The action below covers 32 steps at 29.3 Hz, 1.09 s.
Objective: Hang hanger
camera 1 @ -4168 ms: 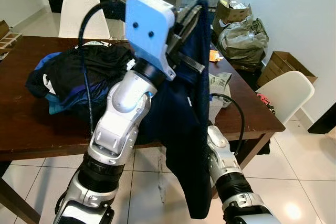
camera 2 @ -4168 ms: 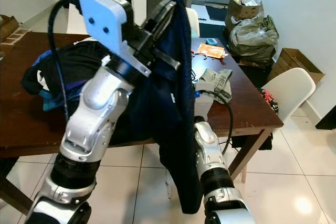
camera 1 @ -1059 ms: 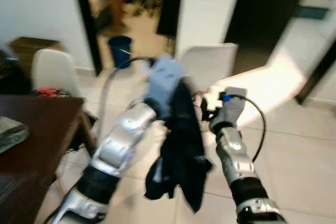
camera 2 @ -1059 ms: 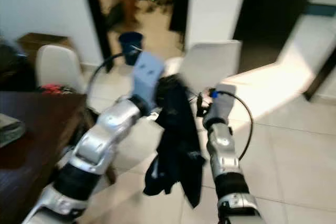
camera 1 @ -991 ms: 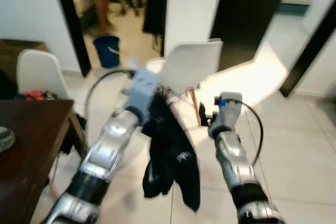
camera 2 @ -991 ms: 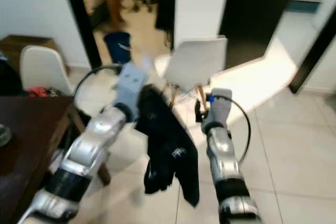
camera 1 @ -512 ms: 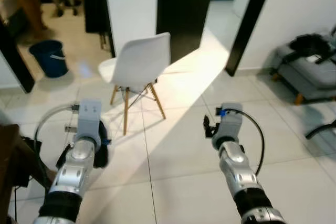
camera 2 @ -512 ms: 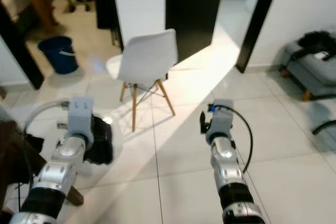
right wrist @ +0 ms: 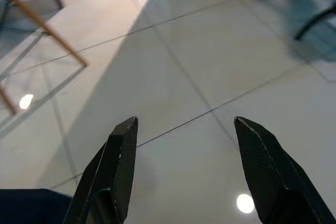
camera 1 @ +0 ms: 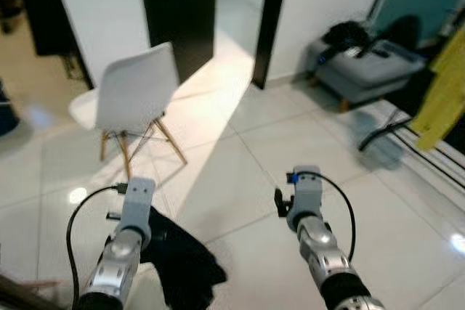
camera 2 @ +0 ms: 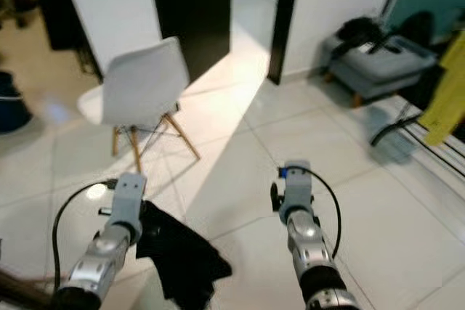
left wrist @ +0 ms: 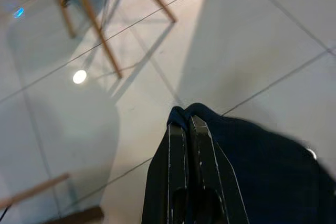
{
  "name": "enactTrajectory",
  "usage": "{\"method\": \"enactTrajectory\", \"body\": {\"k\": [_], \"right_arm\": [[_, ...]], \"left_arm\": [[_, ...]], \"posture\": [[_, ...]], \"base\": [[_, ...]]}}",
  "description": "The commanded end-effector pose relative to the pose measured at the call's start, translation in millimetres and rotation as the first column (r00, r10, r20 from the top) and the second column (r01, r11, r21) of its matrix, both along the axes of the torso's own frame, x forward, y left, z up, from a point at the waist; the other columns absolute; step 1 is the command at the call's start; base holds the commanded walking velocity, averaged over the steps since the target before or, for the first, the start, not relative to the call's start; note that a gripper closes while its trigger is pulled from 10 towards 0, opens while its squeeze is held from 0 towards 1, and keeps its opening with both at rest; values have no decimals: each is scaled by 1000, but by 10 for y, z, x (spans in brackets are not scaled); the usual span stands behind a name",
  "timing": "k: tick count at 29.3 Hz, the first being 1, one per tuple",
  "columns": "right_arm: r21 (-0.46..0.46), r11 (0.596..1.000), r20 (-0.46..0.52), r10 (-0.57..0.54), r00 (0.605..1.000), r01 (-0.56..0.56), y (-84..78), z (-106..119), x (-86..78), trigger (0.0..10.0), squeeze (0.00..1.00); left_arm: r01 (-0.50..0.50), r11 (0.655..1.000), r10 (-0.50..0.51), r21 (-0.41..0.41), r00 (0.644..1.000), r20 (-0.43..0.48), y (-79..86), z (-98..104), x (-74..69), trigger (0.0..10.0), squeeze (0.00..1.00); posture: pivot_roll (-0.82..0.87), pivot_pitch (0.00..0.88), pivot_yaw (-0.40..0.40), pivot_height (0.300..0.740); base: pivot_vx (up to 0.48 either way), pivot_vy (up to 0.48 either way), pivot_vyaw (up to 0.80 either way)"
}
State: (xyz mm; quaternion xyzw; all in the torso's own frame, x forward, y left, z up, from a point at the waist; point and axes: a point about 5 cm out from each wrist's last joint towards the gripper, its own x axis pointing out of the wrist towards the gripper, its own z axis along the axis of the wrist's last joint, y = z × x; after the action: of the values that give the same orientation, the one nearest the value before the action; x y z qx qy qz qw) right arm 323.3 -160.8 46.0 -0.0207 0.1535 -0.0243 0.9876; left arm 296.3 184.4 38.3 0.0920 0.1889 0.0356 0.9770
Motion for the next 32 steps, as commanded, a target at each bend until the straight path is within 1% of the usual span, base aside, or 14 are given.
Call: {"method": "enactTrajectory", "body": {"k": [1,2,4,5,6,7,8,10,15,17,22,27,29,32], "right_arm": [[5,1000,0,-2,1000,2,12,-17,-7,10000,0],[6,1000,-1,-1,1000,1,19,-22,-9,10000,0],[6,1000,-3,1,1000,-1,27,-29,-15,10000,0],[5,1000,2,0,1000,0,31,-30,-19,10000,0],[5,1000,2,0,1000,0,31,-30,-19,10000,0],[7,1000,13,-6,1000,6,30,-26,-22,10000,0],[8,1000,18,-11,1000,11,24,-27,-26,10000,0],[8,1000,20,-16,1000,16,14,-31,-32,10000,0],[-2,1000,5,-15,1000,15,-1,-73,-57,10000,0],[-8,1000,-8,-13,1000,13,-5,-105,-80,10000,0],[-9,1000,-13,-11,1000,11,0,-127,-98,10000,0],[-16,1000,-13,-2,1000,2,20,-144,-111,10000,0],[-21,1000,-10,7,1000,-7,33,-151,-117,10000,0],[-21,1000,-12,9,1000,-9,40,-166,-130,10000,0]], "left_arm": [[-1,999,3,-40,999,35,21,43,25,10000,0],[7,998,-5,-55,999,41,8,43,24,10000,0],[17,999,-16,-49,999,36,-1,30,16,10000,0],[29,999,-29,-22,999,32,-4,17,5,10000,0],[29,999,-29,-22,999,32,-4,17,5,10000,0],[40,999,-40,24,999,21,4,-4,-9,10000,0],[44,998,-45,39,999,23,6,-15,-19,10000,0],[41,998,-42,40,999,24,11,-20,-25,10000,0],[40,999,-39,-2,998,46,13,-24,-27,10000,0],[59,998,-58,-23,997,52,7,-37,-38,10000,0],[52,998,-51,-28,997,55,27,-47,-54,10000,0],[43,999,-43,-4,998,45,48,-76,-71,10000,0],[12,998,-14,59,999,29,97,-109,-88,10000,0],[-4,999,2,55,1000,29,109,-125,-101,10000,0]], "posture": [[15,94,-23,740],[15,94,-23,740],[14,94,-24,740],[14,94,-24,740],[14,94,-24,740],[14,94,-24,740],[12,94,-26,740],[14,94,-27,740],[15,90,-30,740],[17,87,-31,740],[21,83,-32,740],[21,75,-34,740],[18,75,-33,740],[16,73,-32,740]], "base": [[0,0,-800],[0,0,-800],[0,0,-800],[0,0,-800],[0,0,-800],[0,0,-800],[0,0,-800],[0,0,-800],[0,0,-800],[0,0,-800],[0,0,-800],[0,0,-800],[0,0,-800],[0,0,-800]]}}
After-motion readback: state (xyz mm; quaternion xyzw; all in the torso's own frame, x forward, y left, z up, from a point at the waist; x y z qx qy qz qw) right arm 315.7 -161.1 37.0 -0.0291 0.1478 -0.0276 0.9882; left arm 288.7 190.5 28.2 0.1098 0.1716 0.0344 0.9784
